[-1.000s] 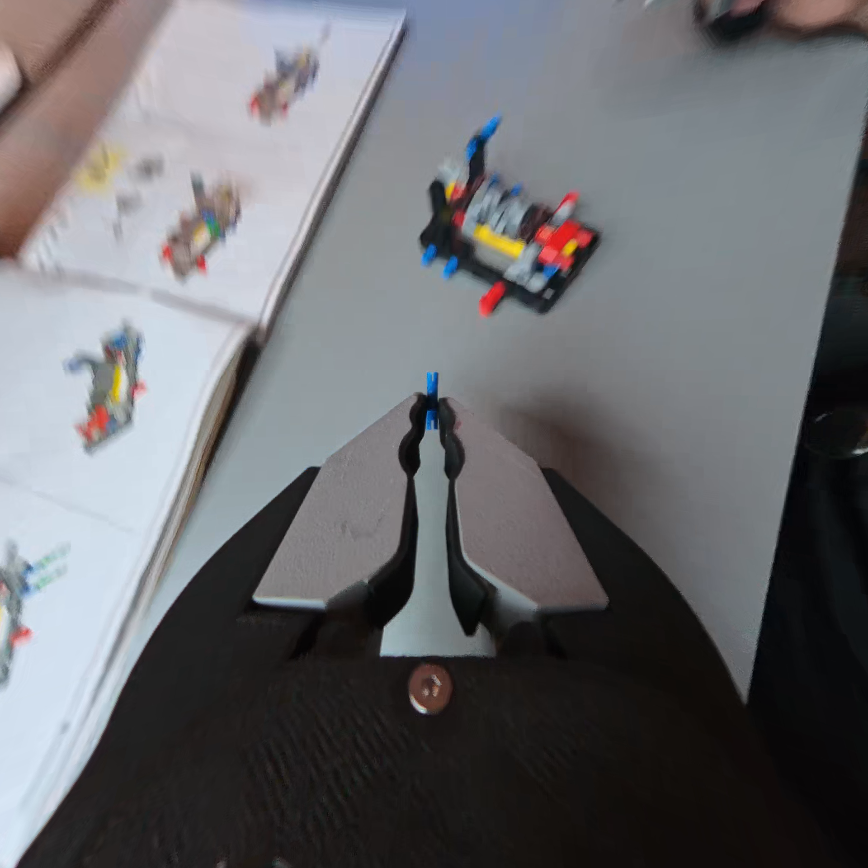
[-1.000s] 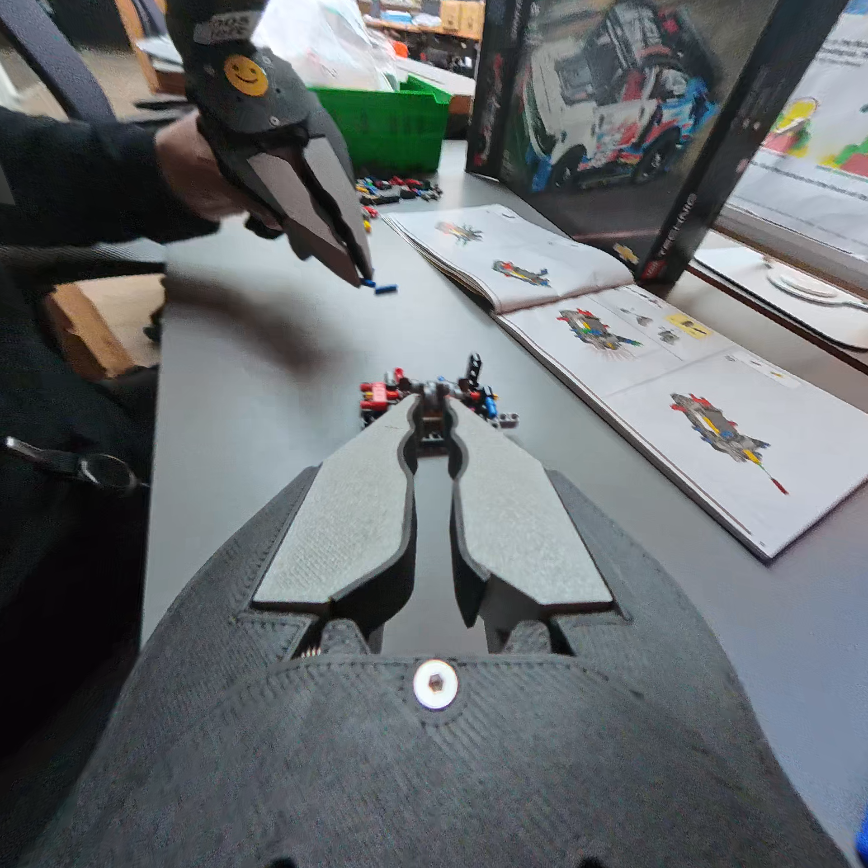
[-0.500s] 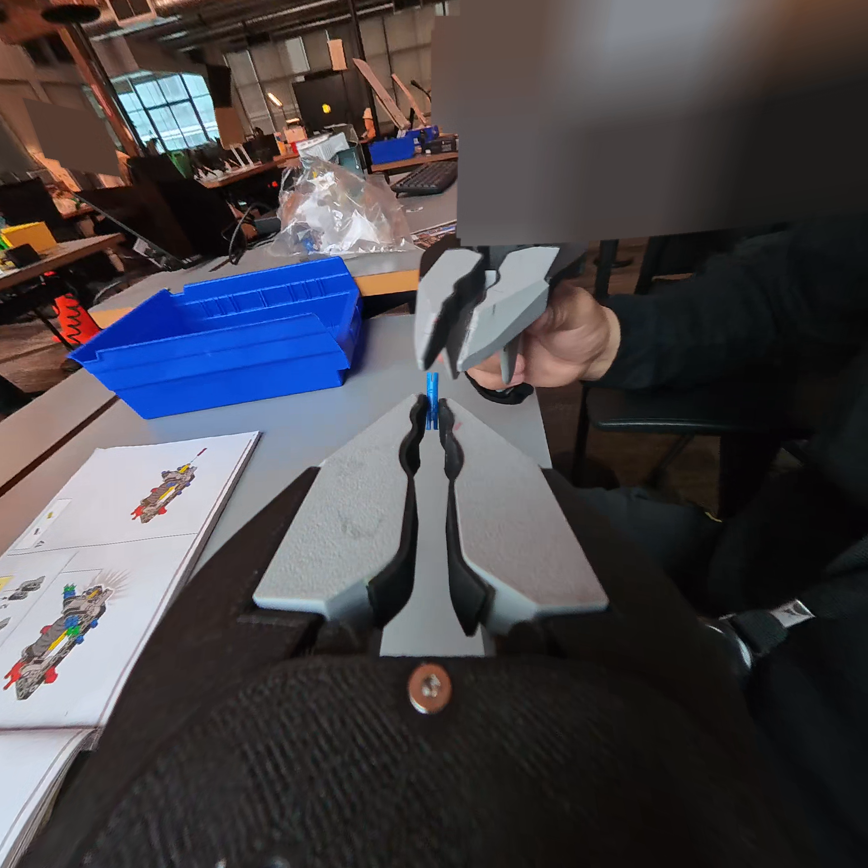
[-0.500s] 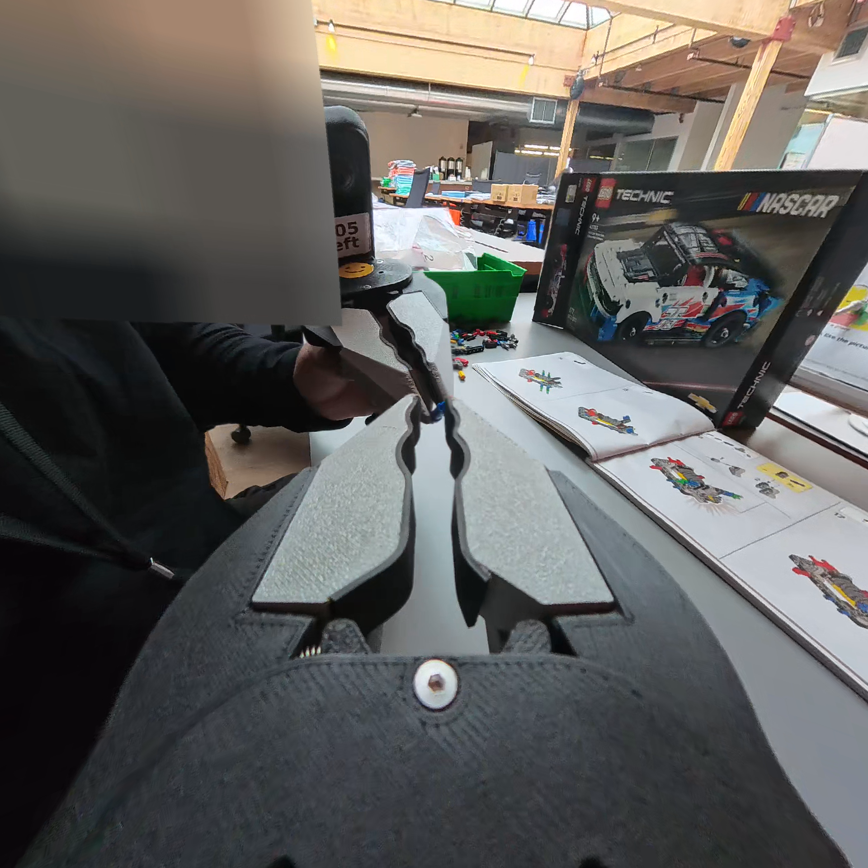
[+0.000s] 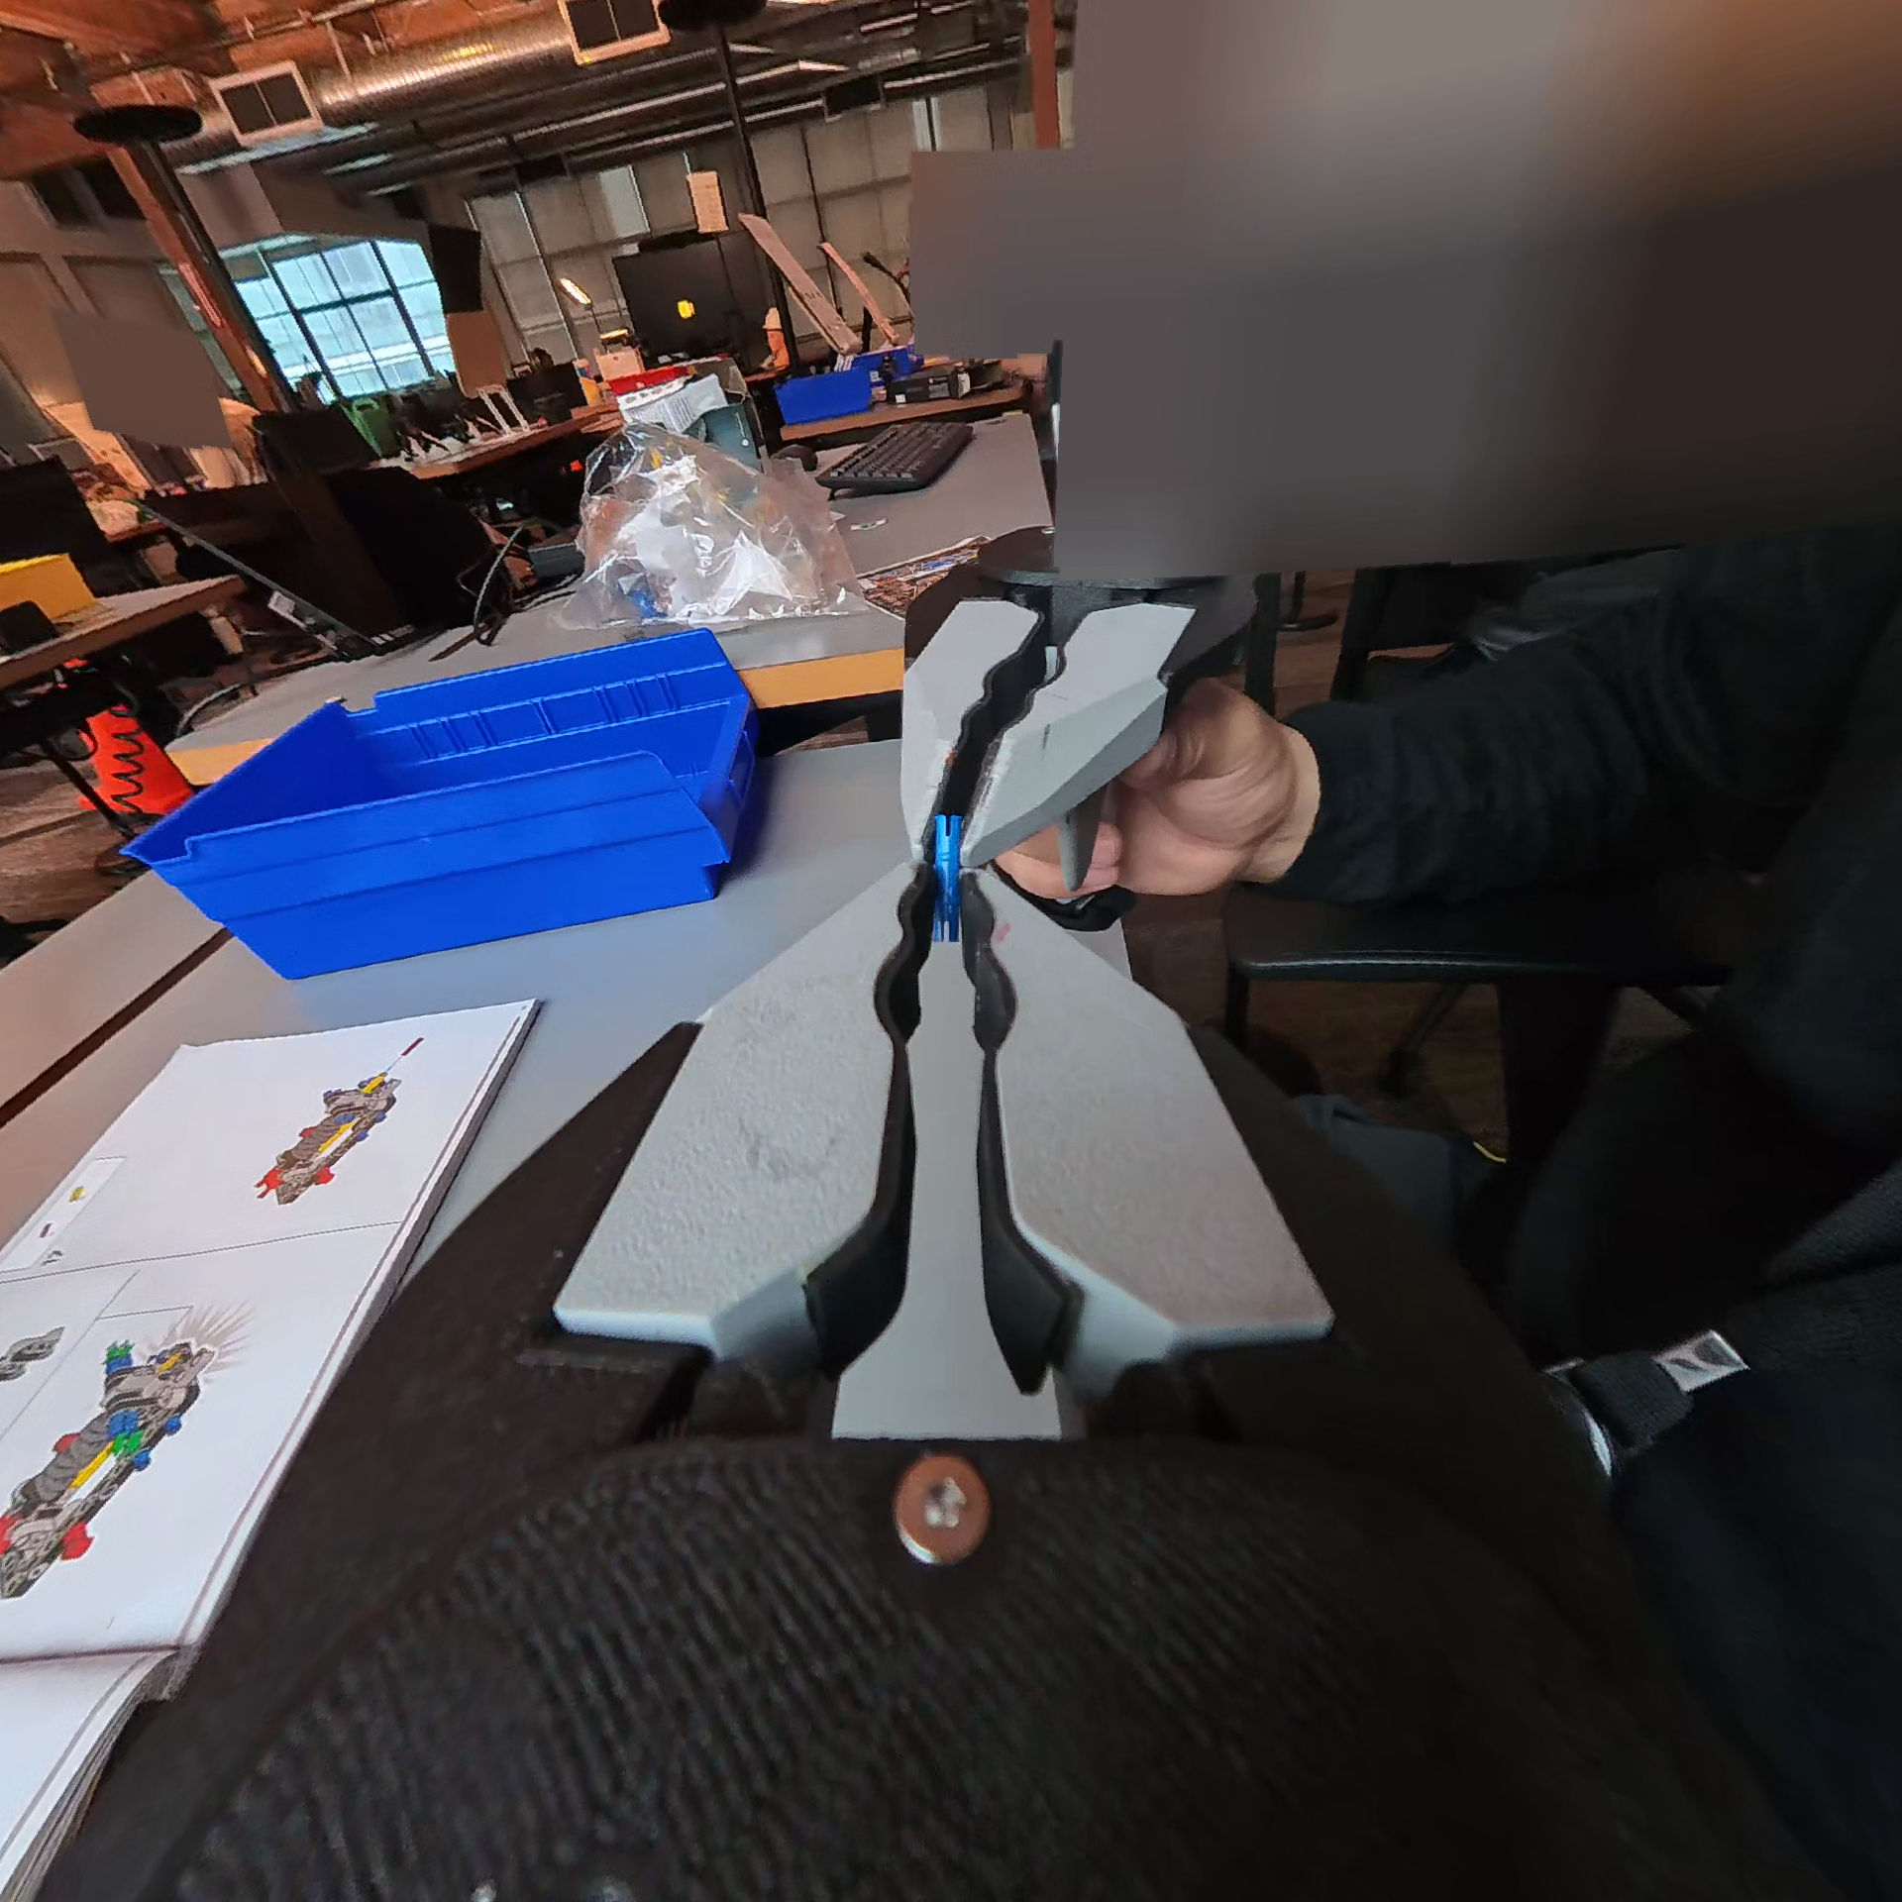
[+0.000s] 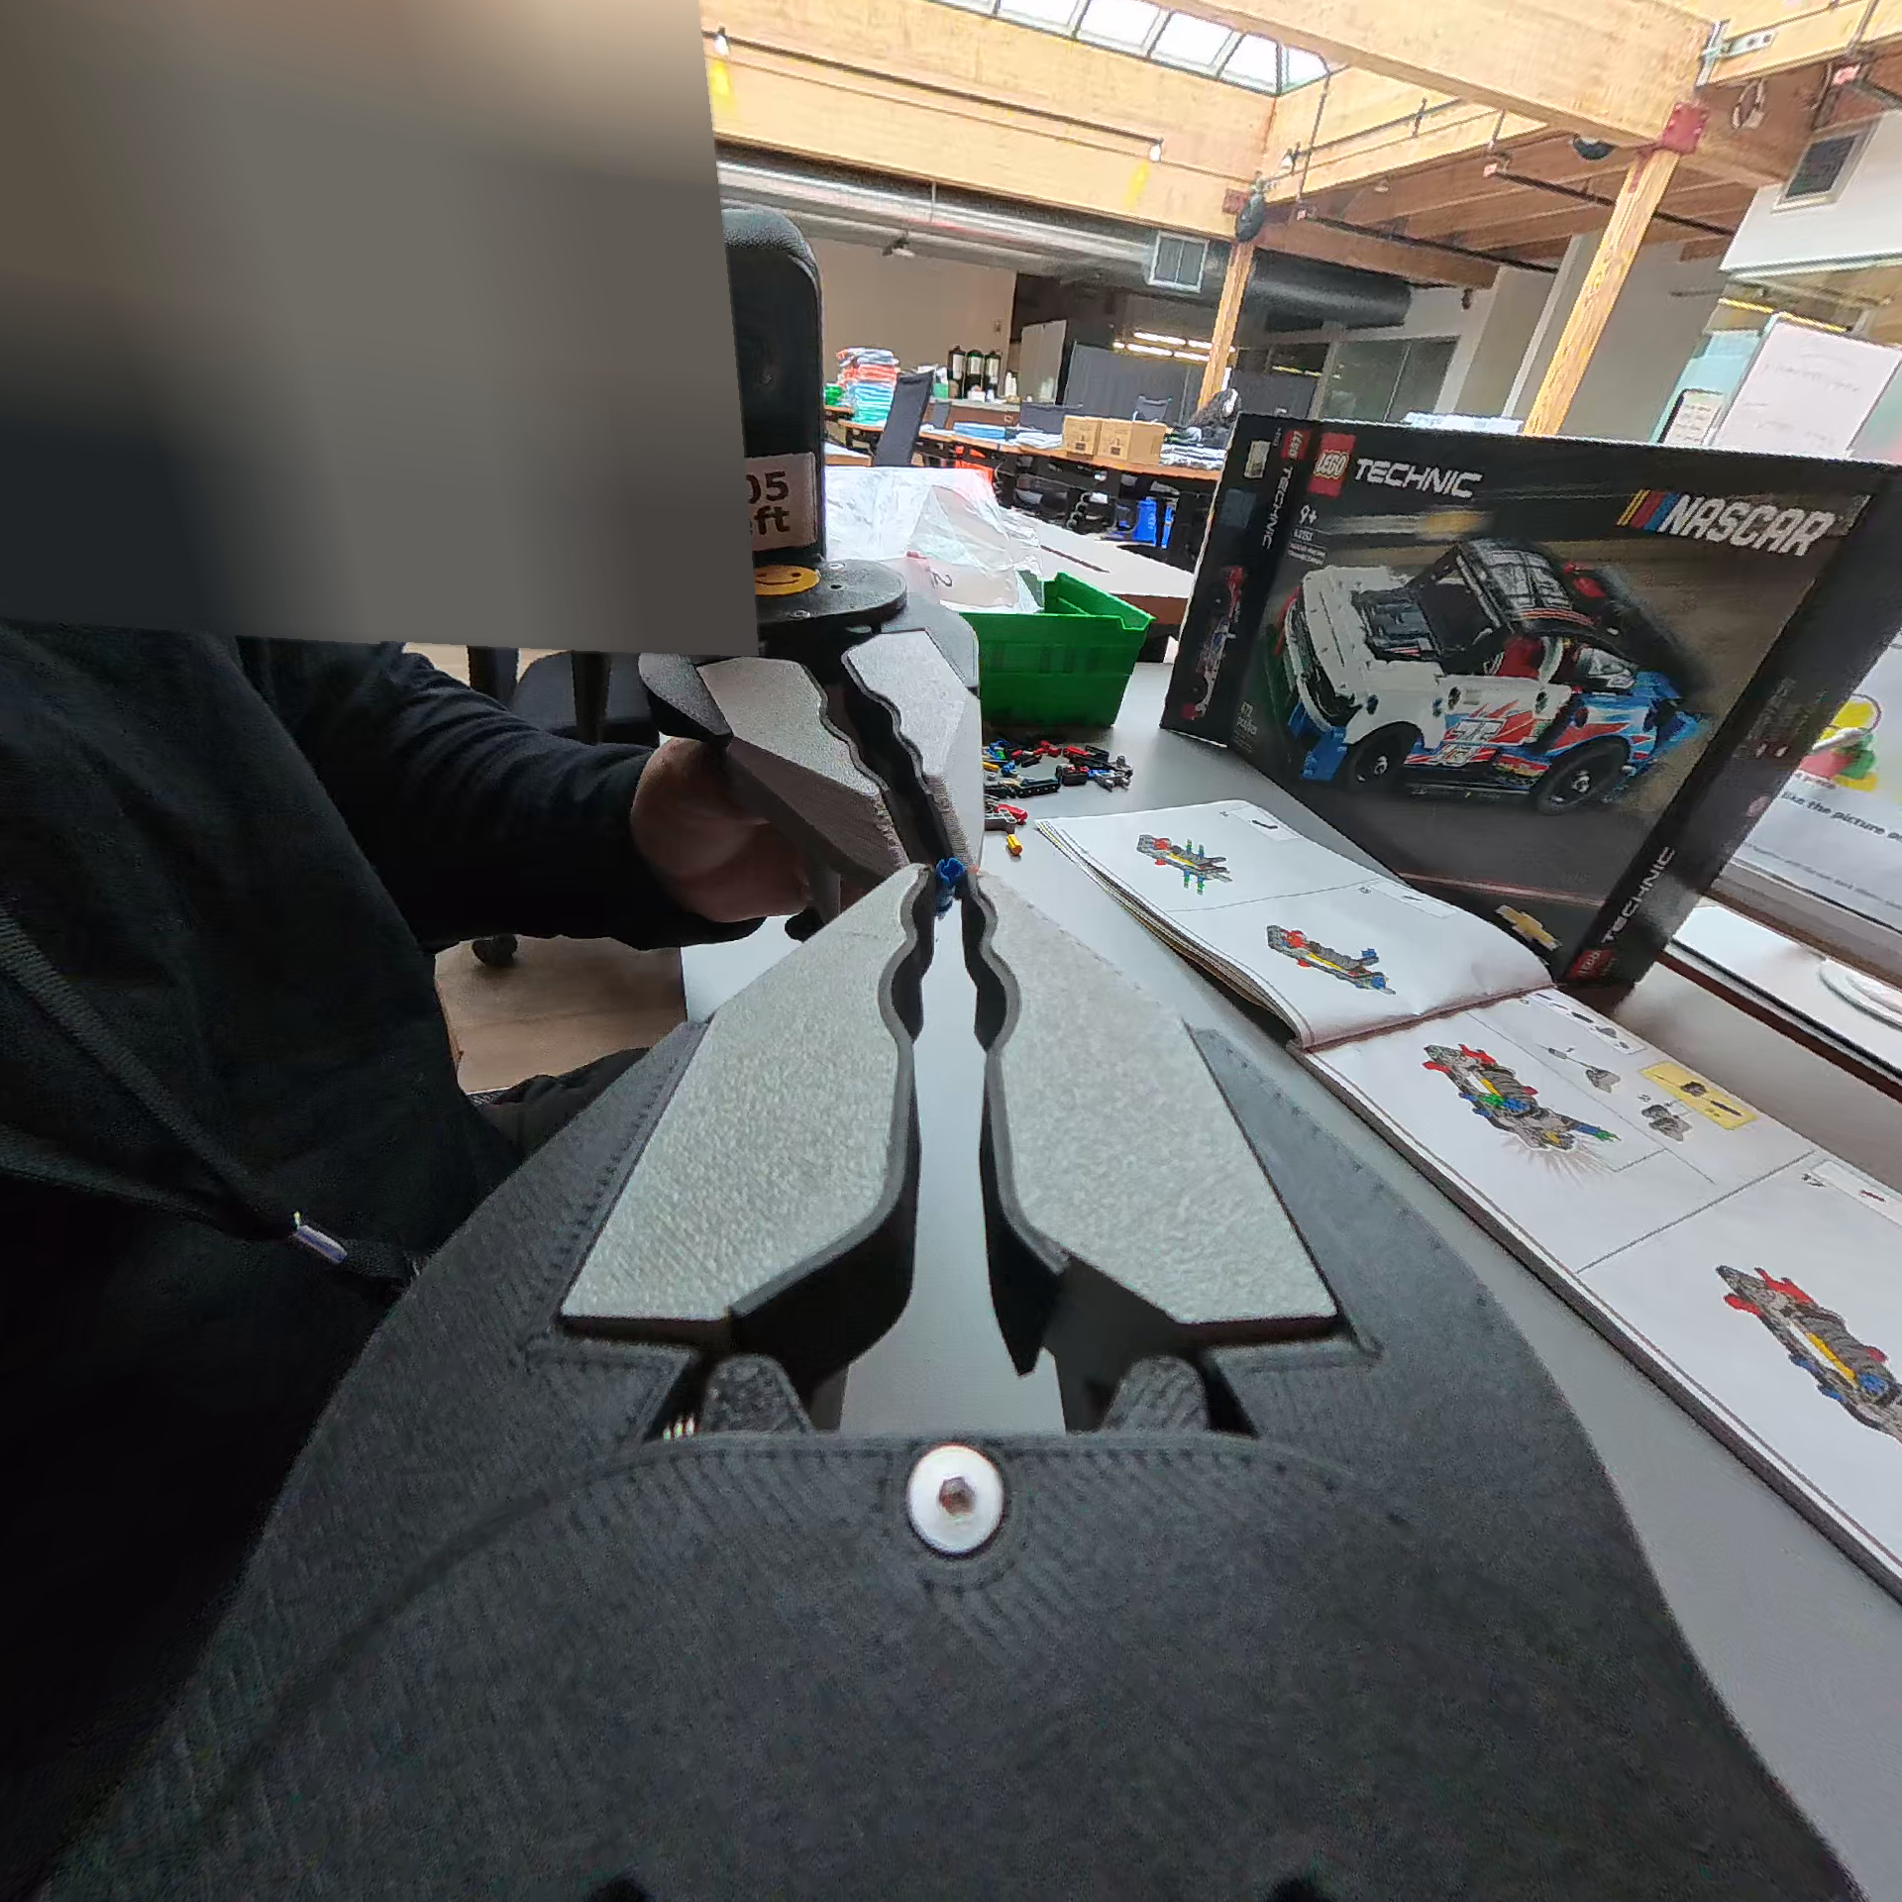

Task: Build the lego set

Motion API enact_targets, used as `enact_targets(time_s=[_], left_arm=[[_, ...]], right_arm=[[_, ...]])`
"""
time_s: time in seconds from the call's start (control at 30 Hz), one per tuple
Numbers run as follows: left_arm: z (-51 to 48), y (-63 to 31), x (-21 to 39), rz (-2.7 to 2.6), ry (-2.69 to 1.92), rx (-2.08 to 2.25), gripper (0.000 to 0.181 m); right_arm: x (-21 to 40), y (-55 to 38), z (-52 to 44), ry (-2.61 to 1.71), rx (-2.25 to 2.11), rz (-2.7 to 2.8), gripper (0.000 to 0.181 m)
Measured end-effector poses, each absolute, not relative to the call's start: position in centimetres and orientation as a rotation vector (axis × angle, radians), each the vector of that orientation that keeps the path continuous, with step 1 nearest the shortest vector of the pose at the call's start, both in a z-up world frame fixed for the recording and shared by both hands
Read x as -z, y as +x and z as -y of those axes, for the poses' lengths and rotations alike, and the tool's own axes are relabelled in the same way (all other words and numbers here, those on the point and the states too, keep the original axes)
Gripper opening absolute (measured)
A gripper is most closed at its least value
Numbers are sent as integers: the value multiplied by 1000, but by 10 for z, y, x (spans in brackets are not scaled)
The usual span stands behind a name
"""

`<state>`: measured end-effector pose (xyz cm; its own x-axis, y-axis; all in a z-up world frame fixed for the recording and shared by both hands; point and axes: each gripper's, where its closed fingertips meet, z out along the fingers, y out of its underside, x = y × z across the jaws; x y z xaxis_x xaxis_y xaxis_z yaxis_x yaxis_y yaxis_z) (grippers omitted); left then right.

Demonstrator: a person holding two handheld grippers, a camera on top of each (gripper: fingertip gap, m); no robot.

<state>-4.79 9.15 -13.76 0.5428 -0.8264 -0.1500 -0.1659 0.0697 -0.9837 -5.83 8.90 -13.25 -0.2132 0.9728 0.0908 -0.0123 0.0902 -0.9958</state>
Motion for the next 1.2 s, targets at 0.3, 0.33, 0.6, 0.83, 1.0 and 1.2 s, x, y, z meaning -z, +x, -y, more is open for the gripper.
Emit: enact_targets(time_s=[0.3, 0.33, 0.6, 0.83, 1.0, 1.2], left_arm=[[-92, -48, 144, -909, -1468, 647, 2], [-92, -48, 145, -909, -1469, 649, 2], [-93, -48, 145, -892, -1468, 673, 2], [-96, -46, 158, -873, -1513, 715, 2], [-102, -49, 167, -845, -1562, 737, 2], [-108, -51, 182, -832, -1640, 780, 6]], right_arm=[[133, -59, -90, -1027, -1329, 1408, 0], [134, -59, -90, -1028, -1326, 1411, 0], [134, -59, -91, -1026, -1401, 1382, 1], [145, -62, -92, -1051, -1345, 1402, 0], [155, -66, -99, -1111, -1376, 1371, 0], [169, -75, -107, -1193, -1354, 1373, 0]])
